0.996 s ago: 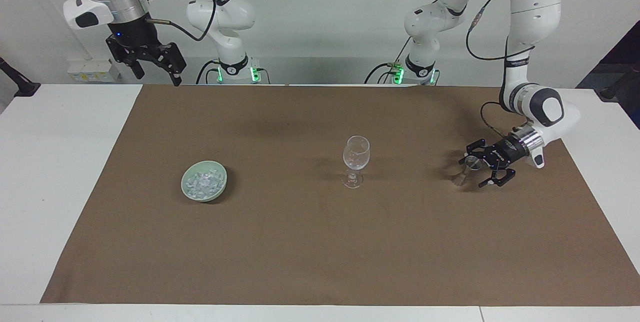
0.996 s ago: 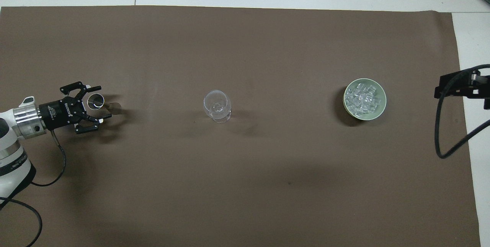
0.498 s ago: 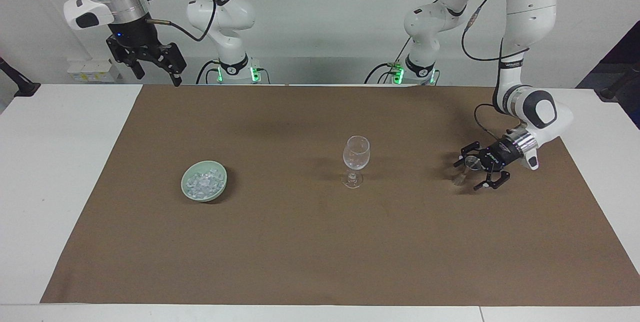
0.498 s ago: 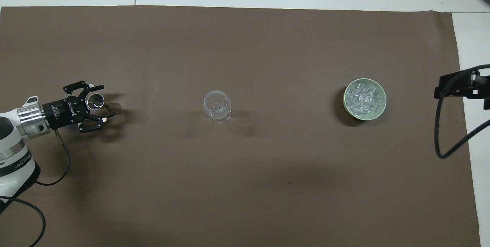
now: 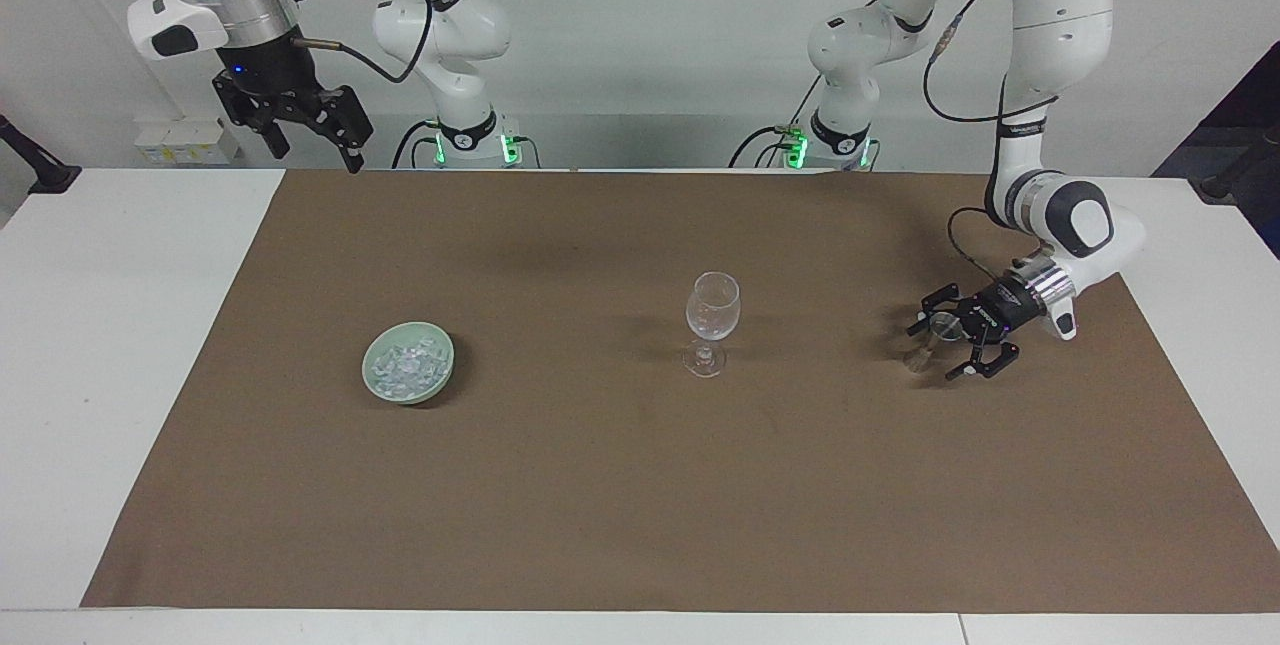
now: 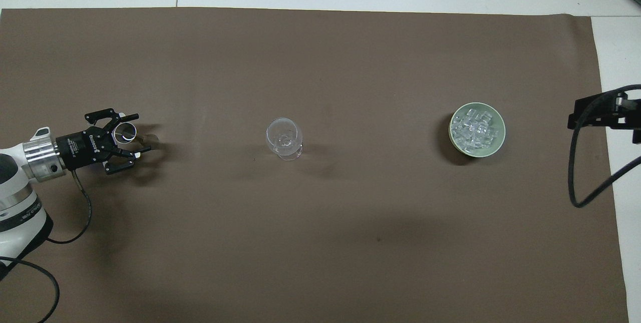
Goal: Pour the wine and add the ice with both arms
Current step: 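Close the left gripper on the small dark bottle, then lift the bottle with the left gripper and carry it to the clear cup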
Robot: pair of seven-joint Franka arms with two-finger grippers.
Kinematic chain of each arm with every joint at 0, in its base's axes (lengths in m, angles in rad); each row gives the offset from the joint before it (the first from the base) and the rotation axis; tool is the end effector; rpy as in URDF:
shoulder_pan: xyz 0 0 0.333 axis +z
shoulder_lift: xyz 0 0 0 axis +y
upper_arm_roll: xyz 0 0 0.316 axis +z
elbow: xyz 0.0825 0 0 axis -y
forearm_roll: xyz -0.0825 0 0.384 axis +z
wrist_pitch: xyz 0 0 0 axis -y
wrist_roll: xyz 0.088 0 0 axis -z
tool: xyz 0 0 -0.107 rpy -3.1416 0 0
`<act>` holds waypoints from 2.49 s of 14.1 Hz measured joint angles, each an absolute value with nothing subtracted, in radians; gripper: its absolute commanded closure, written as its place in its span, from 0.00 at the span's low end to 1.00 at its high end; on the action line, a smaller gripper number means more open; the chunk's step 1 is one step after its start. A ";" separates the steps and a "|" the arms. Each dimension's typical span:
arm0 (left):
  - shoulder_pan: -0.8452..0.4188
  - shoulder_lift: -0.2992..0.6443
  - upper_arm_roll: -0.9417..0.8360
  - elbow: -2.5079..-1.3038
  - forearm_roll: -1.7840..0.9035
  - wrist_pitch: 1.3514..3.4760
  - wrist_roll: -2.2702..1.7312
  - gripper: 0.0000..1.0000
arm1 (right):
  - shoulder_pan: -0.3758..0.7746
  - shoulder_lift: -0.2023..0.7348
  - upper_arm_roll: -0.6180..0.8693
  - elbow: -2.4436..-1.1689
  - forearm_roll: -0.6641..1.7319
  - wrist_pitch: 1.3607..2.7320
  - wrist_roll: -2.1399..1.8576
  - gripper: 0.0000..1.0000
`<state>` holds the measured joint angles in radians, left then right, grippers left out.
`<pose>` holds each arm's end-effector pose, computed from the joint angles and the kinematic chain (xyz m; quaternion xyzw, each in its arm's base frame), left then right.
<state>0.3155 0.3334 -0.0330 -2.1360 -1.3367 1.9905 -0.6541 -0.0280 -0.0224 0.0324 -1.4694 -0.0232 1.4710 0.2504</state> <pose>0.5460 0.0960 0.2503 0.5066 0.6811 -0.2757 0.4510 0.5368 -0.0001 0.6752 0.9921 -0.1240 0.0134 0.0103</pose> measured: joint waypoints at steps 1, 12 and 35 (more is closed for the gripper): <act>0.316 0.333 -0.033 -2.136 -1.337 1.990 -0.654 0.25 | -0.028 -0.022 0.032 -1.469 -0.023 1.471 0.250 0.00; 0.316 0.333 -0.030 -2.136 -1.338 1.990 -0.654 0.75 | -0.028 -0.023 0.032 -1.472 -0.023 1.471 0.250 0.00; 0.250 0.244 -0.035 -2.093 -1.327 1.987 -0.806 1.00 | -0.028 -0.026 0.032 -1.475 -0.023 1.471 0.230 0.00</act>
<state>0.2500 0.2441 -0.0354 -2.0934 -1.3274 1.9868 -0.8060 -0.0280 -0.0257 0.0324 -1.4749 -0.0232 1.4710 0.2304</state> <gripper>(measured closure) 0.784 0.000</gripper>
